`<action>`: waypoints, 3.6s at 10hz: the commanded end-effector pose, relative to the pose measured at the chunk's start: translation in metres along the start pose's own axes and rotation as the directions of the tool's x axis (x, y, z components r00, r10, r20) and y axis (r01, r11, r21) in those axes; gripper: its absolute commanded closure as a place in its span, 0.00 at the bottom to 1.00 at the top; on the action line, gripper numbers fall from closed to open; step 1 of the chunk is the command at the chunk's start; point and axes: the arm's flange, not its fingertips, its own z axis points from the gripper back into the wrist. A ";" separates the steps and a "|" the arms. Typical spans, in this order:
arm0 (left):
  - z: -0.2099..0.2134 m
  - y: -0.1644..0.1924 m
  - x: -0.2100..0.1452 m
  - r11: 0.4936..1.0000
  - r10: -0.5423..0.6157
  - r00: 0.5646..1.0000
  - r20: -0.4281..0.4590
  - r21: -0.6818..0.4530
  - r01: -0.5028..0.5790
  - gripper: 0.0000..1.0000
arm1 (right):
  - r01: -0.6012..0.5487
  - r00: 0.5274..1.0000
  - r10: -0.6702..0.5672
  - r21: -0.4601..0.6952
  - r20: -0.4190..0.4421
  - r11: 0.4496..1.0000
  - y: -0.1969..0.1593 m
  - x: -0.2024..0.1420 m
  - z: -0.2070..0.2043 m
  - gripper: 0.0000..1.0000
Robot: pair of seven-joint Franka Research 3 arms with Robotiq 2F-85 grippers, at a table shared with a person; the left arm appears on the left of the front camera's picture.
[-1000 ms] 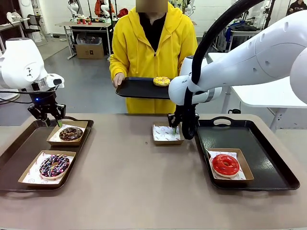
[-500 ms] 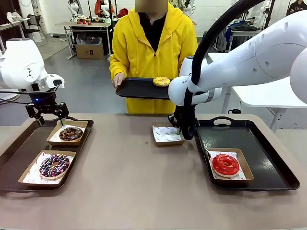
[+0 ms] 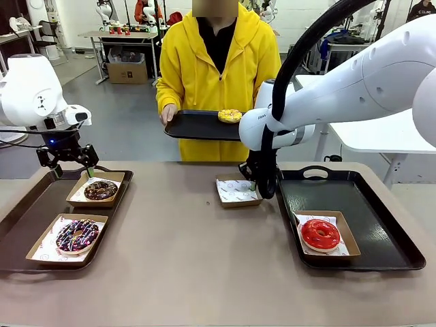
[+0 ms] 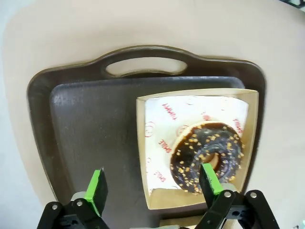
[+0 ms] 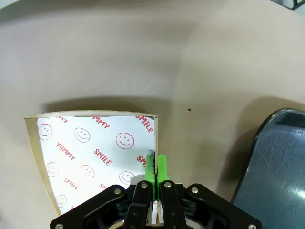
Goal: Individually package the donuts and arrange them on the tray.
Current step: Place the picked Paper togo box on the Handle tray while simultaneously picking up another Paper togo box from the table with the other hand, then place the picked Paper togo box on the Handle tray.
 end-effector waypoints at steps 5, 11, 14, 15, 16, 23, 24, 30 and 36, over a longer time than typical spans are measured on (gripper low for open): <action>0.102 0.103 -0.083 0.732 -0.041 0.997 0.067 -0.677 0.076 0.00 | 0.119 0.993 -0.120 -0.046 -0.013 0.992 0.031 0.014 0.108 1.00; 0.088 0.203 -0.178 0.359 0.226 0.973 -0.040 -0.926 -0.121 0.00 | 0.227 0.974 -0.228 -0.024 -0.007 0.973 0.050 0.065 0.154 1.00; 0.078 0.219 -0.213 0.341 0.359 0.930 -0.072 -0.918 -0.202 0.00 | 0.246 0.969 -0.246 -0.017 -0.028 0.969 0.049 0.070 0.147 1.00; 0.075 0.225 -0.197 0.337 0.261 0.962 -0.084 -0.926 -0.172 0.00 | 0.238 0.970 -0.238 -0.020 -0.037 0.971 0.049 0.070 0.144 1.00; 0.075 0.225 -0.197 0.337 0.261 0.962 -0.084 -0.926 -0.172 0.00 | 0.223 0.973 -0.225 -0.035 -0.059 0.974 0.048 0.069 0.142 1.00; 0.075 0.225 -0.197 0.337 0.261 0.962 -0.084 -0.926 -0.172 0.00 | 0.217 0.975 -0.218 -0.014 -0.040 0.976 0.046 0.062 0.140 1.00; 0.075 0.225 -0.197 0.337 0.261 0.962 -0.084 -0.926 -0.172 0.00 | 0.217 0.975 -0.218 -0.014 -0.040 0.976 0.046 0.062 0.140 1.00; 0.075 0.225 -0.197 0.337 0.261 0.962 -0.084 -0.926 -0.172 0.00 | 0.217 0.975 -0.218 -0.014 -0.040 0.976 0.046 0.062 0.140 1.00; 0.075 0.225 -0.197 0.337 0.261 0.962 -0.084 -0.926 -0.172 0.00 | 0.078 0.994 -0.084 -0.087 -0.068 0.993 0.014 0.021 0.220 0.98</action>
